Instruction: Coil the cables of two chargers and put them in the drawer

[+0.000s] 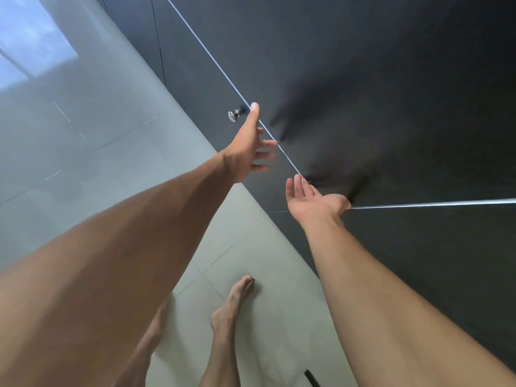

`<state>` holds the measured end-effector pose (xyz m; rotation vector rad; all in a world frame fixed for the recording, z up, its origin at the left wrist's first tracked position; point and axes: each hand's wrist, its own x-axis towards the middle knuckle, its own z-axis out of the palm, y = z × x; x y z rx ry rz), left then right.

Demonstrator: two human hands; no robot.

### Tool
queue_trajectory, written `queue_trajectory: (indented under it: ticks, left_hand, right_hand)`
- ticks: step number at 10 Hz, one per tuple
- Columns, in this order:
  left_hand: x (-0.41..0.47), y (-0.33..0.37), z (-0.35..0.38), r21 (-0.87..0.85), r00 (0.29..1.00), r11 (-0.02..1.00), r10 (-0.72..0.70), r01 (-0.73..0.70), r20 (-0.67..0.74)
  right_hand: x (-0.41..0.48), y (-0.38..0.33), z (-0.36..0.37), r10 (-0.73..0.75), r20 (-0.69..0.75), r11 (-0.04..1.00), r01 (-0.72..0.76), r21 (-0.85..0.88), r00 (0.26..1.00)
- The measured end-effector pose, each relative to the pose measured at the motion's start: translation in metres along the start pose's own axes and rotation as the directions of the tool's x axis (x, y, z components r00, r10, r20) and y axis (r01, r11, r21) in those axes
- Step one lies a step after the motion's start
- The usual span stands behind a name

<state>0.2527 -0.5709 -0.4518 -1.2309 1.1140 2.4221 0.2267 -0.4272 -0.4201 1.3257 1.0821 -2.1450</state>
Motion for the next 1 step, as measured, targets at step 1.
queue_trajectory:
  ticks: [1]
  left_hand:
    - [-0.0182, -0.0066, 0.0019, -0.047, 0.999, 0.999, -0.017, 0.015, -0.035]
  right_hand:
    - [-0.0131, 0.0078, -0.0019, -0.063, -0.018, 0.954, 0.055, -0.295, 0.998]
